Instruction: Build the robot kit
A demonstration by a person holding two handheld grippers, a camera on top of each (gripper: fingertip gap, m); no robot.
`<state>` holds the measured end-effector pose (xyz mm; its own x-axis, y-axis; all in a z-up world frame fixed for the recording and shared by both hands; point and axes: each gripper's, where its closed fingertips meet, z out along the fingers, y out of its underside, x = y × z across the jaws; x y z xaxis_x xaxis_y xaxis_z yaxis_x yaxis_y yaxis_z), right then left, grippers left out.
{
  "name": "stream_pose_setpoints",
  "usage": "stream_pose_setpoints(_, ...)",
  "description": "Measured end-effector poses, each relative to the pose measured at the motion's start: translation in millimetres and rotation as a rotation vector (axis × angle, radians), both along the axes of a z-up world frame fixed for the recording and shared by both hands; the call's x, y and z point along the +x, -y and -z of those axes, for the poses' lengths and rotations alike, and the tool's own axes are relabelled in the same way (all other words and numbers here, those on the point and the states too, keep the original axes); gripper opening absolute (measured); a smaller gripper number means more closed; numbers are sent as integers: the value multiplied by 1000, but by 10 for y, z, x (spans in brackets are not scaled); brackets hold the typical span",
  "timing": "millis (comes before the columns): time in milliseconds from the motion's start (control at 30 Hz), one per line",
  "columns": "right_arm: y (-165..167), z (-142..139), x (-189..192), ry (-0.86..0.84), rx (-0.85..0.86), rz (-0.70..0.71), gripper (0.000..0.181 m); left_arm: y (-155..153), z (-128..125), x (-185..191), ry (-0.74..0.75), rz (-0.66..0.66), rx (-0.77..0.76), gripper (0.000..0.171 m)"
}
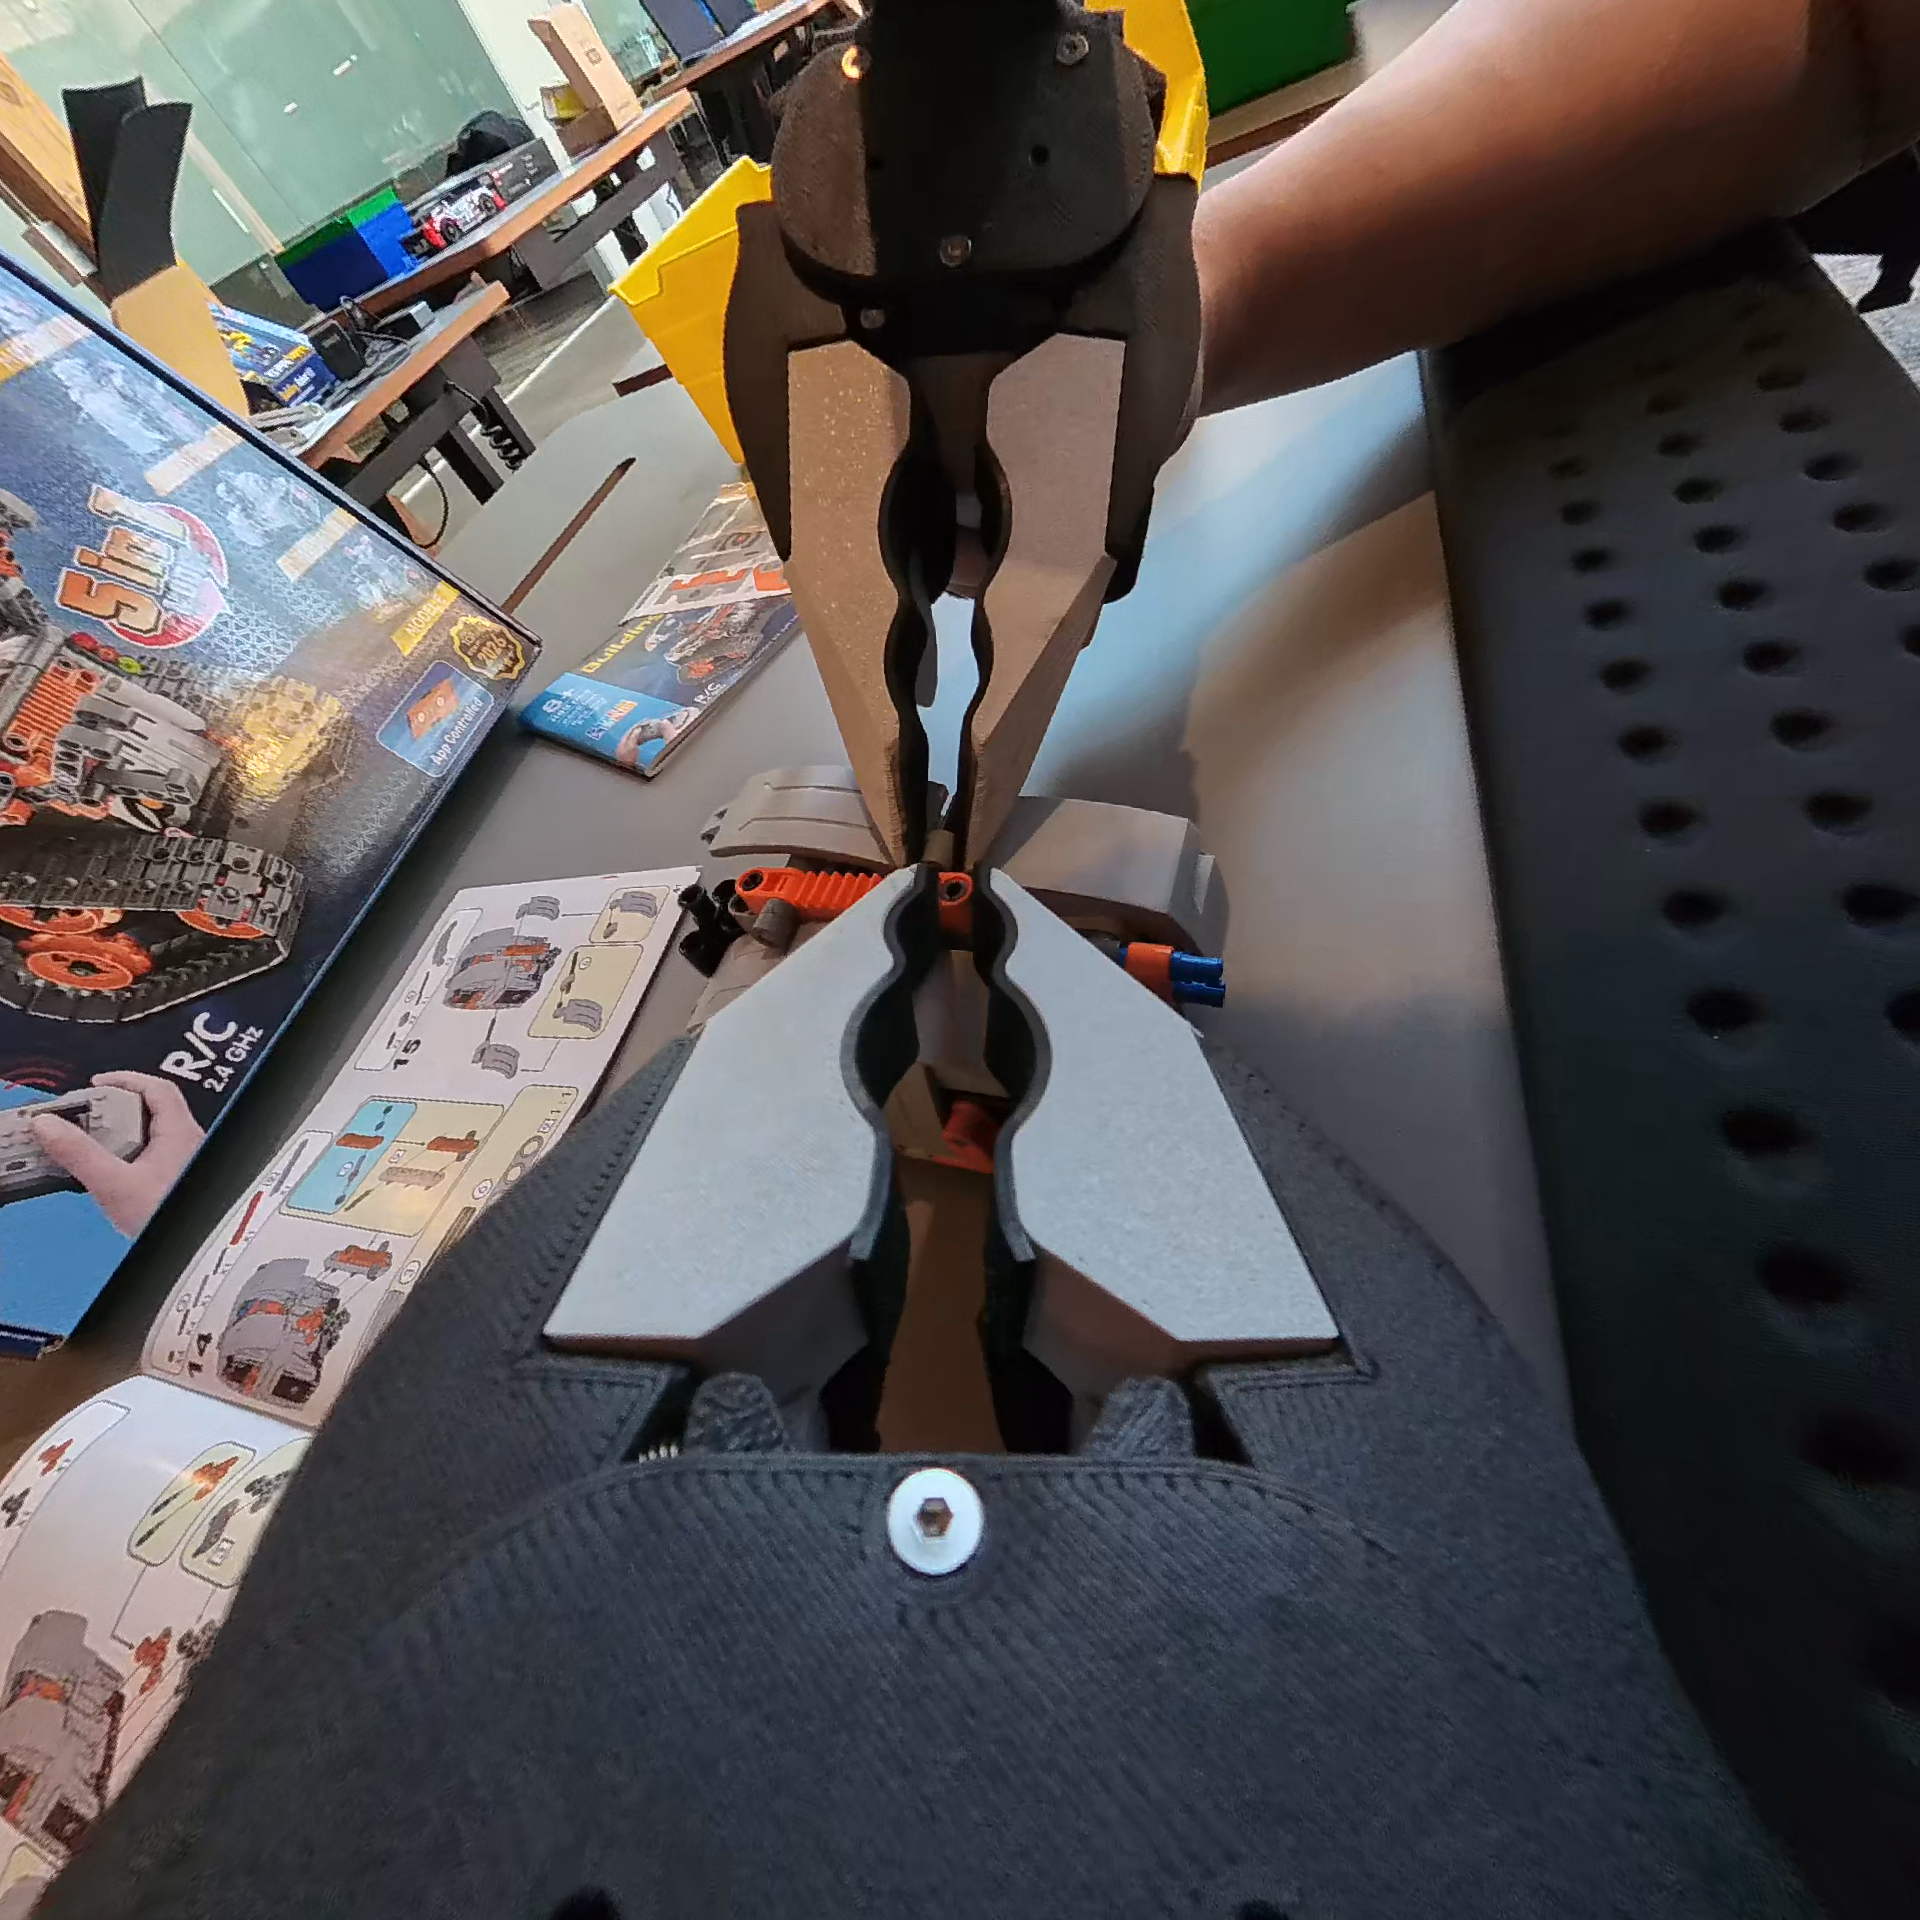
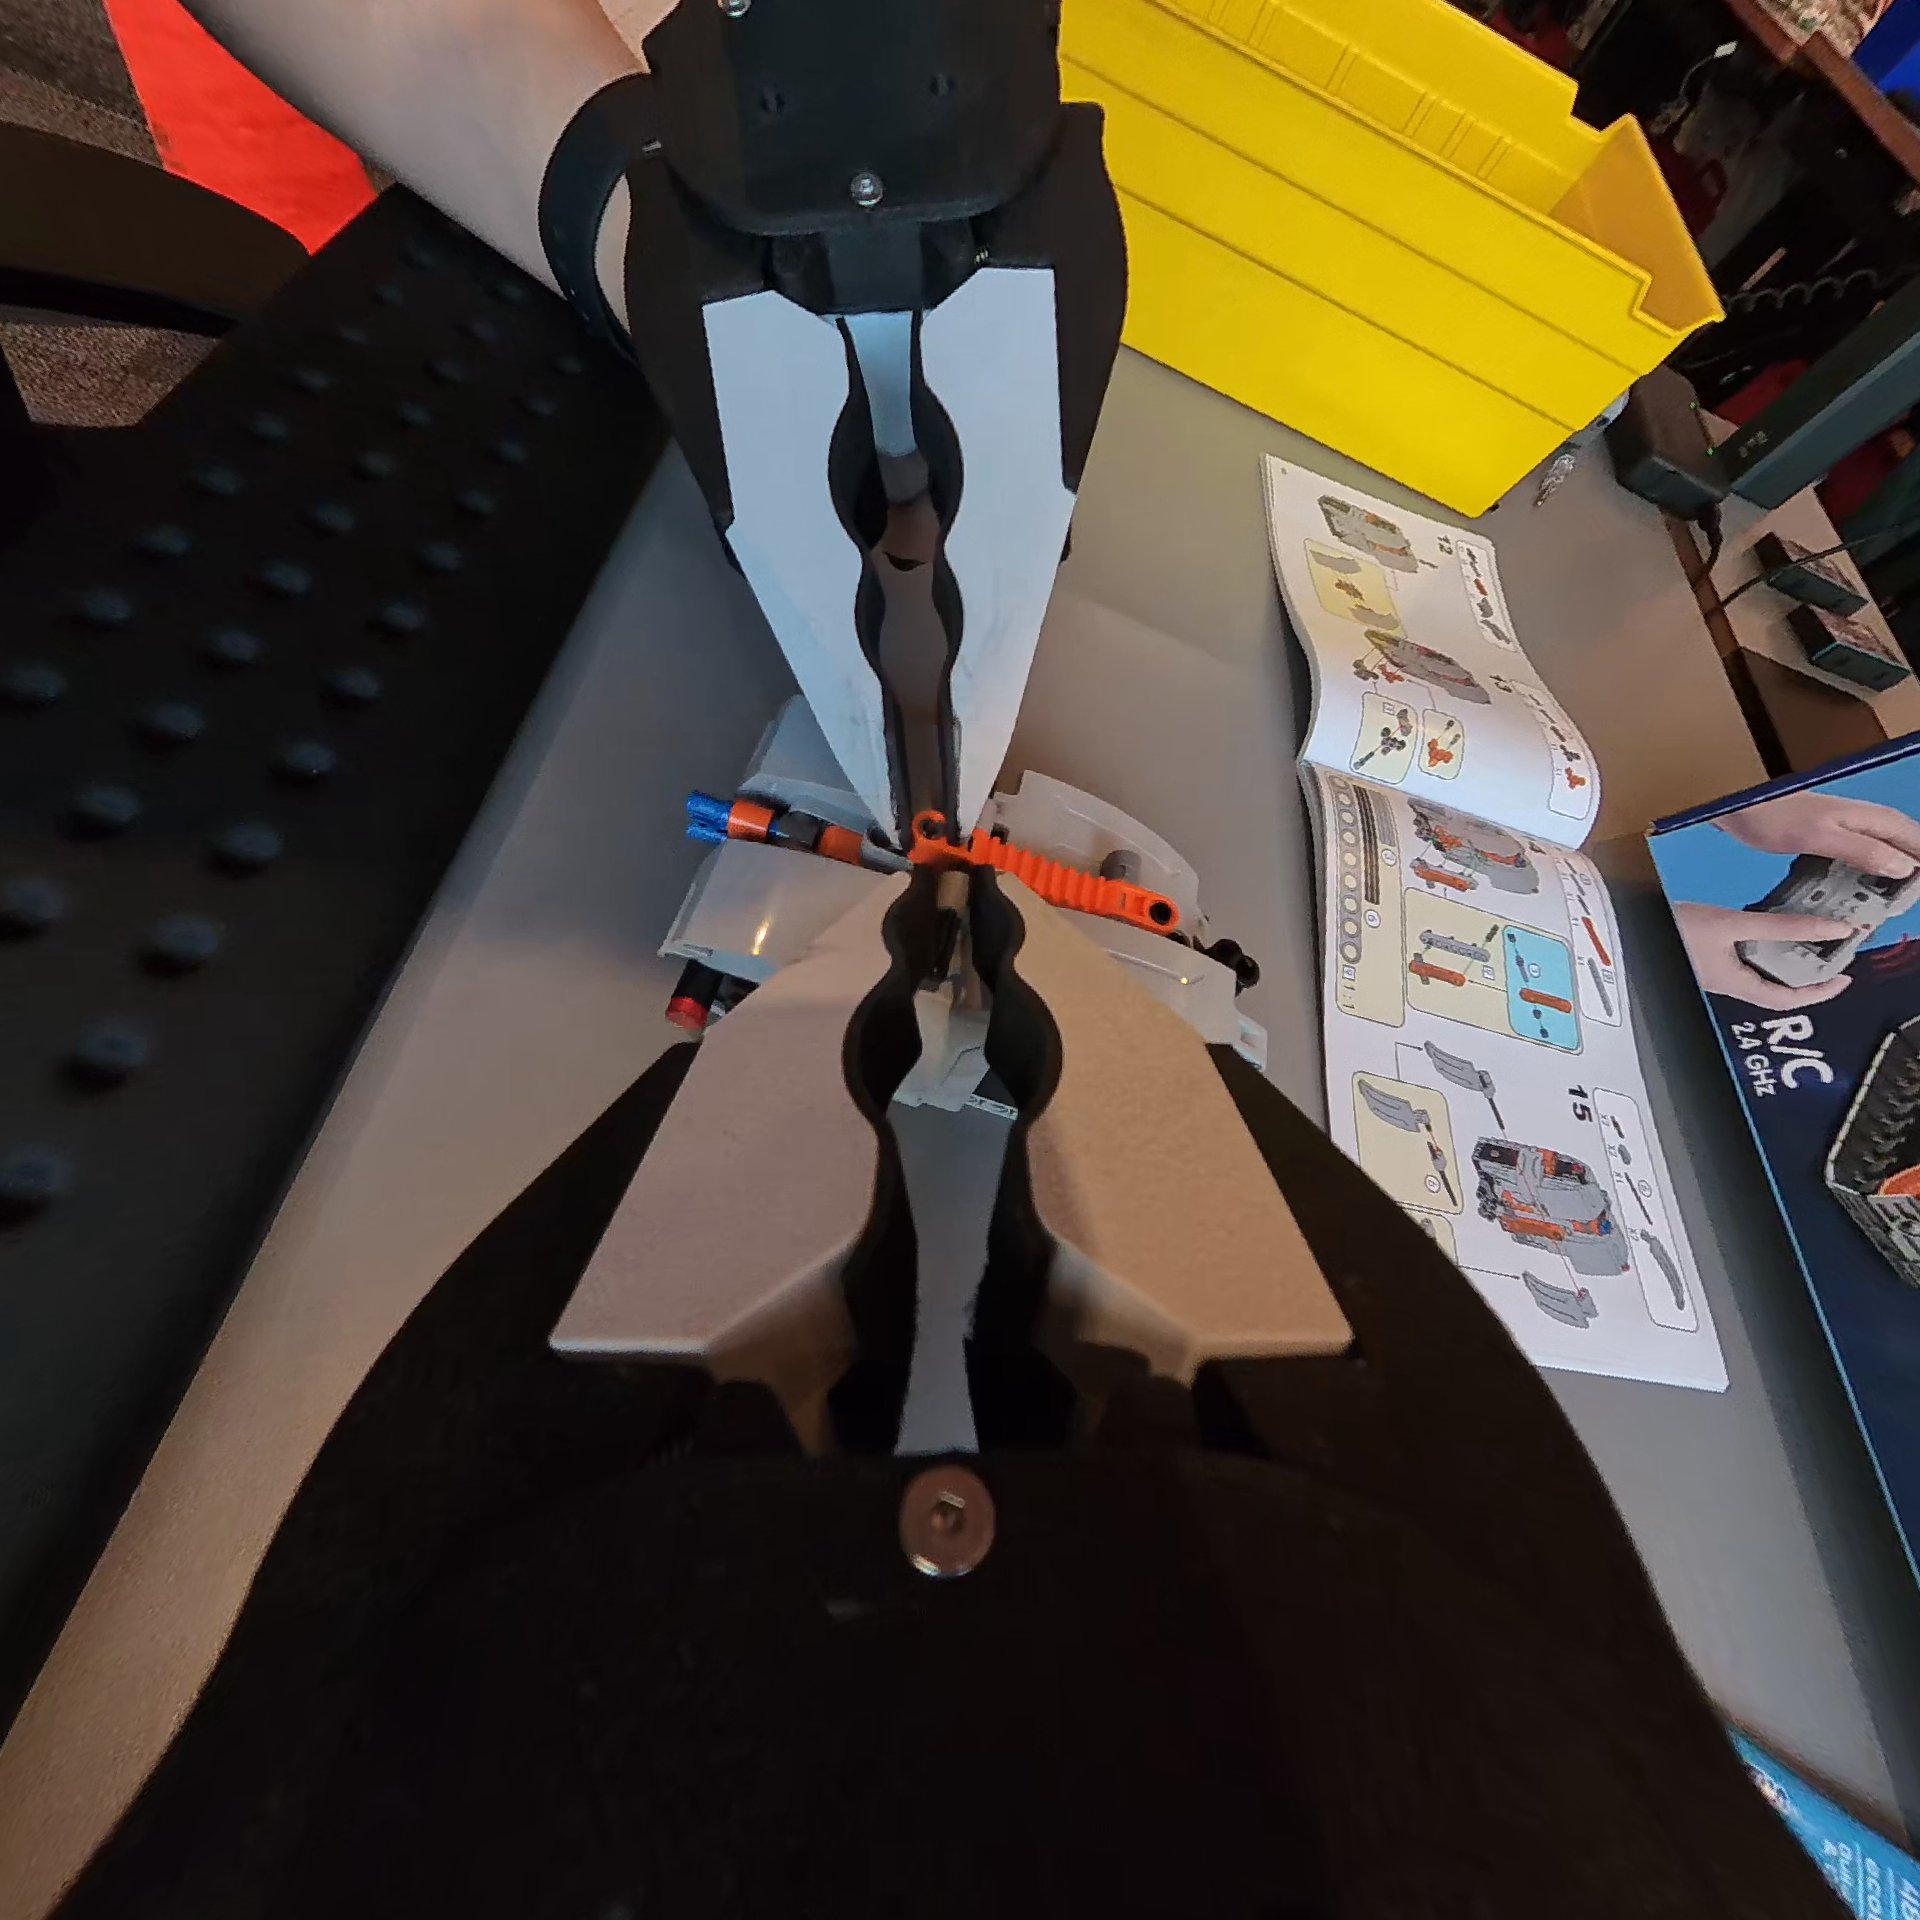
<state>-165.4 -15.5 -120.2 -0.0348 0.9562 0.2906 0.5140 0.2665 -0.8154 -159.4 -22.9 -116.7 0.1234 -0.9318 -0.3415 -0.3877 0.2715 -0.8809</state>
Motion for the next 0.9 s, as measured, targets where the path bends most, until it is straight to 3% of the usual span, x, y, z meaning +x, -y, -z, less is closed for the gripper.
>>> stream_pose_setpoints(900, 16, -1, 46, -17, 0, 1, 5, 13, -6, -6, 2, -3, 19, 6)
